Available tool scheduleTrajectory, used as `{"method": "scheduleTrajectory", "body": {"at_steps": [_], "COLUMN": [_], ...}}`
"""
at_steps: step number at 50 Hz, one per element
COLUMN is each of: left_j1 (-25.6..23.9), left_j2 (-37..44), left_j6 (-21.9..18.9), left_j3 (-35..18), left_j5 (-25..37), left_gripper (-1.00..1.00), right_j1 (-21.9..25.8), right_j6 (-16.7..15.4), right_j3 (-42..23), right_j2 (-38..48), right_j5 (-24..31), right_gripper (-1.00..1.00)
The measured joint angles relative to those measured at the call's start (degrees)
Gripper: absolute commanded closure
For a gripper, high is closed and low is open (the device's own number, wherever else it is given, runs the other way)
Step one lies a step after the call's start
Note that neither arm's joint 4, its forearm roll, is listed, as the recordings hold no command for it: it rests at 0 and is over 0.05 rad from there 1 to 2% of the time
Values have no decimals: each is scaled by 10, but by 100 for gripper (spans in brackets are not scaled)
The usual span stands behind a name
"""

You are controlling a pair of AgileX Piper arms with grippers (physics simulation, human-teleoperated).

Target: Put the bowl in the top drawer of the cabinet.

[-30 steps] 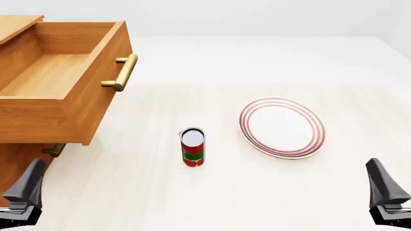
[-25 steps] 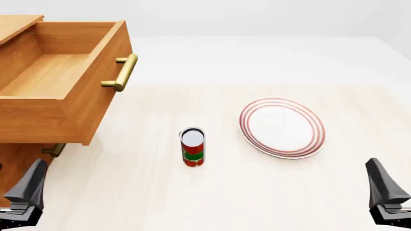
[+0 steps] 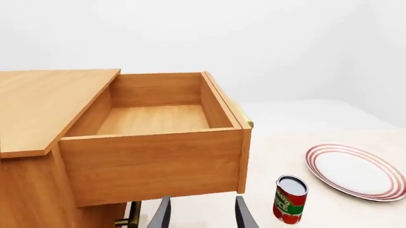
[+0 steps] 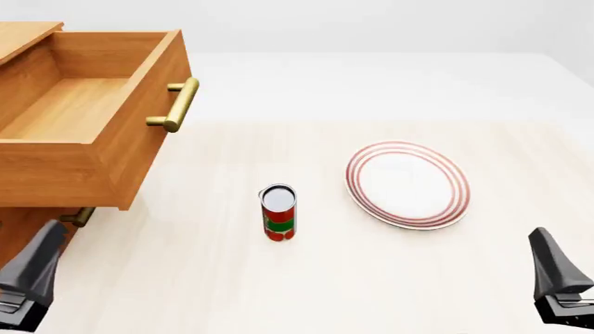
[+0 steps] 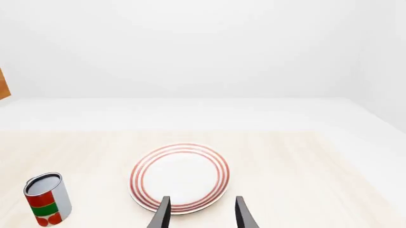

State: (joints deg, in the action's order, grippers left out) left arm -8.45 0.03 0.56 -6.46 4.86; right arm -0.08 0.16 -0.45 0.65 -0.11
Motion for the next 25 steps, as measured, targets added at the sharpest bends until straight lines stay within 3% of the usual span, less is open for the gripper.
{"method": "scheduleTrajectory", "body": {"at_steps": [18, 25], "left_j1": [-90, -123], "left_j2": [0, 0], "left_j6": [-32, -26], "left_j3": [-91, -108], "left_j5": [100, 145], "left_gripper": [-100, -100], "right_j1": [0, -1], "right_j6": [0, 0], "right_j3": [0, -1], "right_j2": [-2, -3], "right_j5": [2, 3], "right_gripper": [-100, -100]}}
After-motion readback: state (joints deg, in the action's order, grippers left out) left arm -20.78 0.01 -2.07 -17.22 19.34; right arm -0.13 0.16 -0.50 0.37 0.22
